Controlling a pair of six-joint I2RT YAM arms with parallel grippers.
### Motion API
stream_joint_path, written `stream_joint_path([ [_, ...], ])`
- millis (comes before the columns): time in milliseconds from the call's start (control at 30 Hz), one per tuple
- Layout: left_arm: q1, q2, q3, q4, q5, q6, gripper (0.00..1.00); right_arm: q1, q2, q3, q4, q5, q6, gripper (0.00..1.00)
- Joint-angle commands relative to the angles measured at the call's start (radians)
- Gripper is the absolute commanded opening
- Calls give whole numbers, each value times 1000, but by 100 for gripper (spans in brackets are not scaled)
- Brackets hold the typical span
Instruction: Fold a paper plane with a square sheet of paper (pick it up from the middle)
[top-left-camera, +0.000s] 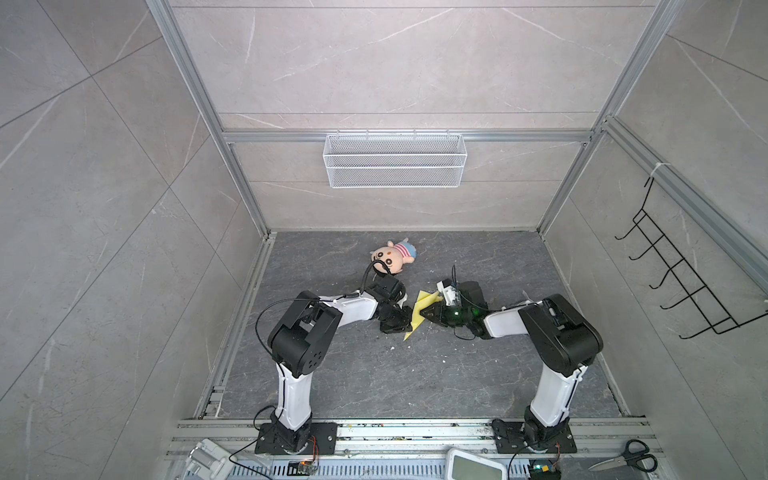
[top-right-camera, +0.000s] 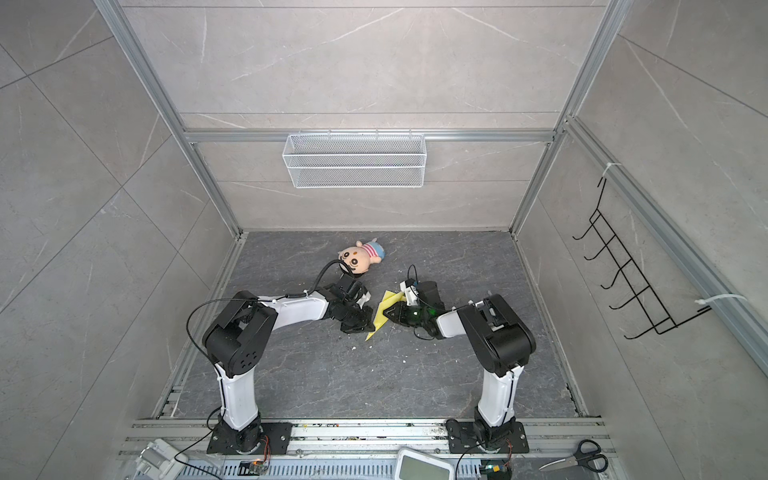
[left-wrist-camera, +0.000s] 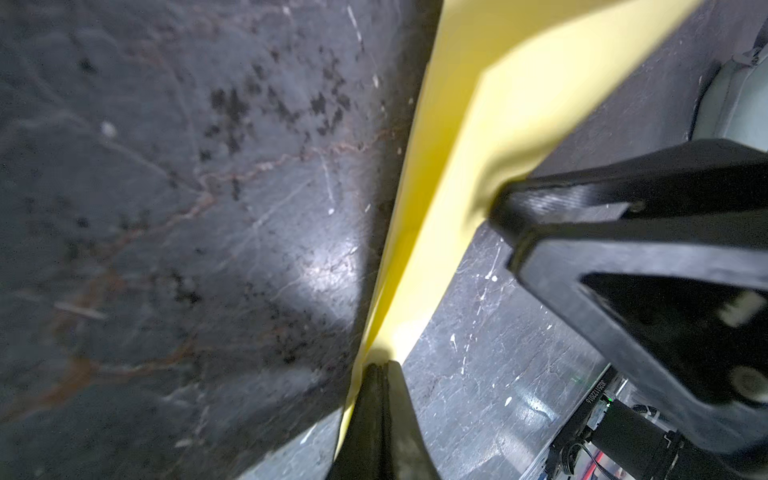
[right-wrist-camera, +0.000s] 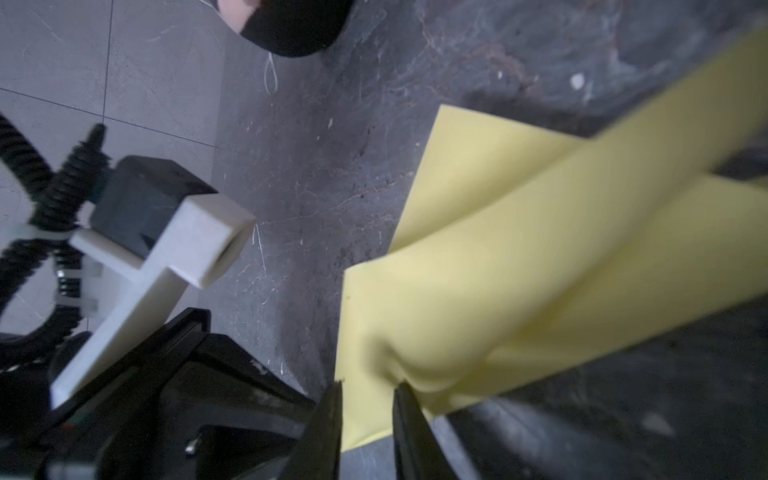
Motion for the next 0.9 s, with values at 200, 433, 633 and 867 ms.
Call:
stream_joint_path([
  [200, -2, 24, 2, -120, -89, 23, 0, 67, -38, -4, -107, 19, -32, 14],
  [433, -3, 25, 7, -132, -100, 25, 0, 92, 53, 43, -104, 27, -32, 10],
  [633, -3, 20, 3, -137, -102, 28, 0, 88, 101, 59, -110, 59, -20, 10],
  [867, -3, 23, 1, -141, -103, 32, 0, 69, 51, 35, -61, 43, 11, 11],
])
